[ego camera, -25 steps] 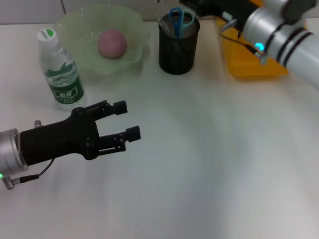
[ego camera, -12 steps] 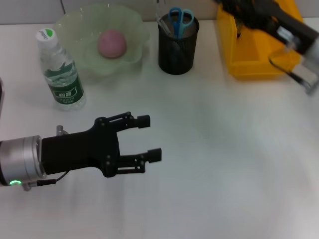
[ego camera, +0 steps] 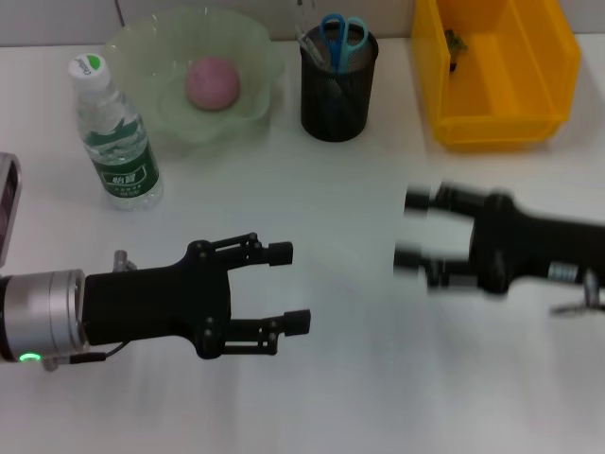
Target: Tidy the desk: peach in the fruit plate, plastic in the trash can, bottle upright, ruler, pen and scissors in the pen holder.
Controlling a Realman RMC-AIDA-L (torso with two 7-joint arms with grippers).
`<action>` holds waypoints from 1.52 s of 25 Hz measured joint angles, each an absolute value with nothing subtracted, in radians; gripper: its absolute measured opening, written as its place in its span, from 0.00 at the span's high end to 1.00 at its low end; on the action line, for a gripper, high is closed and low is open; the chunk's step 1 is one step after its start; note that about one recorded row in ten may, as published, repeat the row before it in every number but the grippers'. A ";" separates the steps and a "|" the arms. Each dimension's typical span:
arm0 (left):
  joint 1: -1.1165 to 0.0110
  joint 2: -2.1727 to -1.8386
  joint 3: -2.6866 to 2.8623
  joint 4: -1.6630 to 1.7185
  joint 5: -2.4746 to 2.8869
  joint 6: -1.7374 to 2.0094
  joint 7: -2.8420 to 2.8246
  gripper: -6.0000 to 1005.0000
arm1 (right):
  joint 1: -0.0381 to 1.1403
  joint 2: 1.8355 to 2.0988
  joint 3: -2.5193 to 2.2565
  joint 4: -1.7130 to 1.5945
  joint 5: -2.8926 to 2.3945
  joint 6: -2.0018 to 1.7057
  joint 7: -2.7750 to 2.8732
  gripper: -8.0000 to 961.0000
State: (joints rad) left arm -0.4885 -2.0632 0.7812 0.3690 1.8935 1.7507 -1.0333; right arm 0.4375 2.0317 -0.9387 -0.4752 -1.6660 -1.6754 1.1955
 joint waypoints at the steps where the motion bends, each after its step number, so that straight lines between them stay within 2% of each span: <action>1: -0.486 -2.063 0.781 0.369 1.896 1.748 -1.030 0.17 | 0.438 2.031 -0.939 -0.475 -1.703 -1.678 1.178 0.13; 10: -0.476 -2.064 0.782 0.366 1.921 1.712 -1.046 0.17 | 0.459 2.035 -0.945 -0.473 -1.886 -1.670 1.064 0.14; 38: -0.462 -2.061 0.782 0.389 2.002 1.666 -1.039 0.17 | 0.472 2.036 -0.929 -0.474 -1.882 -1.695 1.003 0.14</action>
State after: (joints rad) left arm -0.4615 -2.0612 0.7823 0.3894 2.0020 1.6663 -1.0389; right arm 0.4715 2.0357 -0.9291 -0.4739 -1.8816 -1.6949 1.0026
